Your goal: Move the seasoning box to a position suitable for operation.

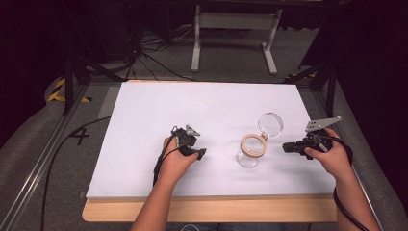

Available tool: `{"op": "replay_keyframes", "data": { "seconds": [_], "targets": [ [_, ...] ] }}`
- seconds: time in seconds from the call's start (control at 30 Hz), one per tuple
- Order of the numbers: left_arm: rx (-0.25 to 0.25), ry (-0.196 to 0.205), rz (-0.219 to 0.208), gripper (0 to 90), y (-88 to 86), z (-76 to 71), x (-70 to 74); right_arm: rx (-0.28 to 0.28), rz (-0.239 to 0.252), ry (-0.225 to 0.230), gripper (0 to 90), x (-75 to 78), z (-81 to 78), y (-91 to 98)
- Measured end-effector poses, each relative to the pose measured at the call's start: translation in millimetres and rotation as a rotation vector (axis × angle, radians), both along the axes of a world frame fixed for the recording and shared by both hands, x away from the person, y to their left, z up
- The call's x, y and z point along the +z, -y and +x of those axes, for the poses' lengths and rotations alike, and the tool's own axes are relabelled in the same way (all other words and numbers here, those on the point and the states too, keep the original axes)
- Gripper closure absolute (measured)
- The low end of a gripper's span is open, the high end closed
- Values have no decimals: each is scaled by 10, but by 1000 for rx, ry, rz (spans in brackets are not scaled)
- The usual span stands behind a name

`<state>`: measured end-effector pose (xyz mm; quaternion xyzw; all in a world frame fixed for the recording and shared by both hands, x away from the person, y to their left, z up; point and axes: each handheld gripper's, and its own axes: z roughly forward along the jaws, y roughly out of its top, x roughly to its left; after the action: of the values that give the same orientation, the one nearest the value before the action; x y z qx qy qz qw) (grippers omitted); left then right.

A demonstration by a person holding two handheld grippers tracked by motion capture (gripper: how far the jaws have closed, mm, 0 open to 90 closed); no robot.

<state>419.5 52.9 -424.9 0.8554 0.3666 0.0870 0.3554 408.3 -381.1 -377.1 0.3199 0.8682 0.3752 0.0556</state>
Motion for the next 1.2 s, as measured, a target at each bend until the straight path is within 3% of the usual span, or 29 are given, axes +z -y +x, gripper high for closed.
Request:
{"op": "replay_keyframes", "data": {
  "seconds": [0.17, 0.2, 0.5, 0.7, 0.8, 0.97, 1.2],
  "targets": [
    [-3, 26, -25, 589, -13, -37, 136, 27, -19, -20, 836, -18, 8, -51],
    [-9, -11, -30, 676, -12, -62, 216, 39, -34, -20, 842, -32, 2, -84],
    [-58, -28, -13, 870, 80, -123, 328, 42, -29, -14, 864, -4, -15, -71],
    [-90, -35, -33, 896, 241, -95, 308, 62, -35, -26, 874, -8, -20, -88],
    [-130, -33, -37, 896, 493, -71, 239, 68, -34, -26, 873, -10, -22, -100],
    [-172, -31, -45, 896, 750, -25, 176, 64, -29, -26, 872, -6, -36, -85],
    [-194, -42, -37, 897, 902, 38, 122, 52, -18, -29, 868, -11, -58, -32]
  ]
}}
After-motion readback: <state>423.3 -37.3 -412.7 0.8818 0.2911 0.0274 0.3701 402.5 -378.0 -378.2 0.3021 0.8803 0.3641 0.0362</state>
